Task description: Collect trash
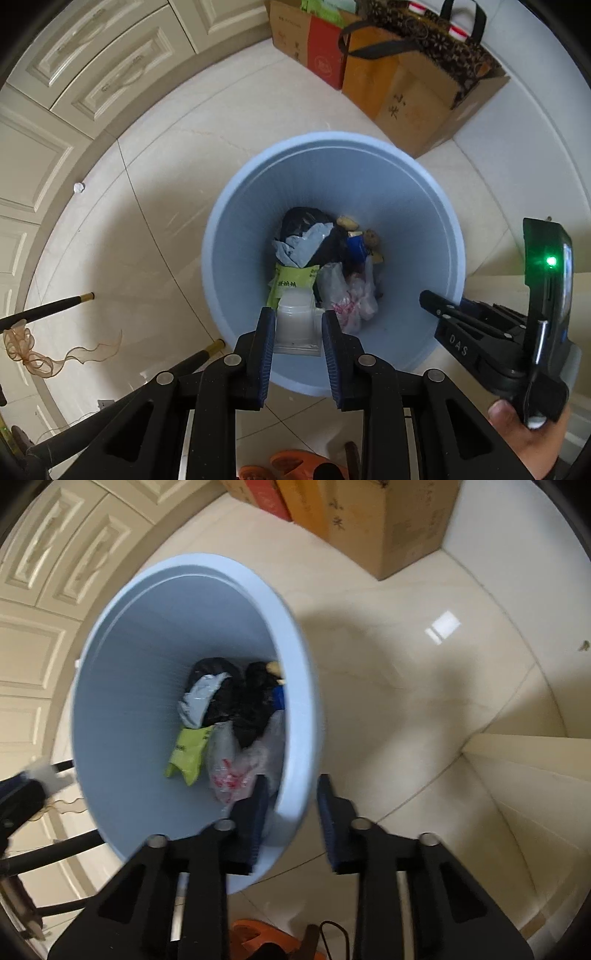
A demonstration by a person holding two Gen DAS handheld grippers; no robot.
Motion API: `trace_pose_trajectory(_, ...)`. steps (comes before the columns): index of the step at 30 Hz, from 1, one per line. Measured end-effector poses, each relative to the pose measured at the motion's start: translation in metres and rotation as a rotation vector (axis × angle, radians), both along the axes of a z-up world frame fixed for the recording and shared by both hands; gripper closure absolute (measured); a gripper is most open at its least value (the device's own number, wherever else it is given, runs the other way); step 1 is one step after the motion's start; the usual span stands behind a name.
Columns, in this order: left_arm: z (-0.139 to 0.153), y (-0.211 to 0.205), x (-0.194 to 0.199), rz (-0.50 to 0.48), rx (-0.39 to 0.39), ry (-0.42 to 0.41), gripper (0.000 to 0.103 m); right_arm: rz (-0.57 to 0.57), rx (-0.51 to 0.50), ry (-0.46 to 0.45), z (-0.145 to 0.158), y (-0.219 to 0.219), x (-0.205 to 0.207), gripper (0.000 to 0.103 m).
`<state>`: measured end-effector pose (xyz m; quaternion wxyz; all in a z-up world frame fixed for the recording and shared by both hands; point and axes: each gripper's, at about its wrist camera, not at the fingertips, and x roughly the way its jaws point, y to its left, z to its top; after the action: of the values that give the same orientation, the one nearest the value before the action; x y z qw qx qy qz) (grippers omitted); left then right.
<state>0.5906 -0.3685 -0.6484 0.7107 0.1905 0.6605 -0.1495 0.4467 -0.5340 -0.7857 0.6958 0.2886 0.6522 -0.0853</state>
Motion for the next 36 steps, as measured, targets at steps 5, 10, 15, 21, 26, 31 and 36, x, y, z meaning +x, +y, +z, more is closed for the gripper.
trace_pose_trajectory(5, 0.009, 0.0, -0.006, -0.004, 0.013, -0.054, 0.035, 0.002, 0.005, -0.001, 0.002, 0.0, -0.001, 0.082)
trace_pose_trajectory(10, 0.027, 0.003, -0.014, 0.002, 0.003, -0.079, 0.031, -0.007, 0.001, -0.006, 0.003, -0.001, -0.002, 0.081)
trace_pose_trajectory(15, 0.061, 0.011, -0.028, 0.014, -0.043, -0.099, 0.031, -0.017, -0.011, -0.024, 0.024, -0.001, -0.007, 0.08)
trace_pose_trajectory(21, 0.129, 0.027, -0.062, 0.001, -0.102, -0.217, 0.031, -0.032, -0.032, -0.101, 0.083, 0.005, -0.029, 0.072)
trace_pose_trajectory(26, 0.212, 0.05, -0.112, 0.004, -0.177, -0.381, 0.018, -0.04, -0.048, -0.229, 0.157, 0.019, -0.055, 0.041)
trace_pose_trajectory(31, 0.288, 0.088, -0.178, 0.048, -0.26, -0.543, 0.007, 0.003, -0.104, -0.375, 0.248, 0.046, -0.081, 0.026)
trace_pose_trajectory(36, 0.348, 0.135, -0.256, 0.034, -0.33, -0.661, 0.001, 0.044, -0.161, -0.533, 0.336, 0.073, -0.111, 0.016)
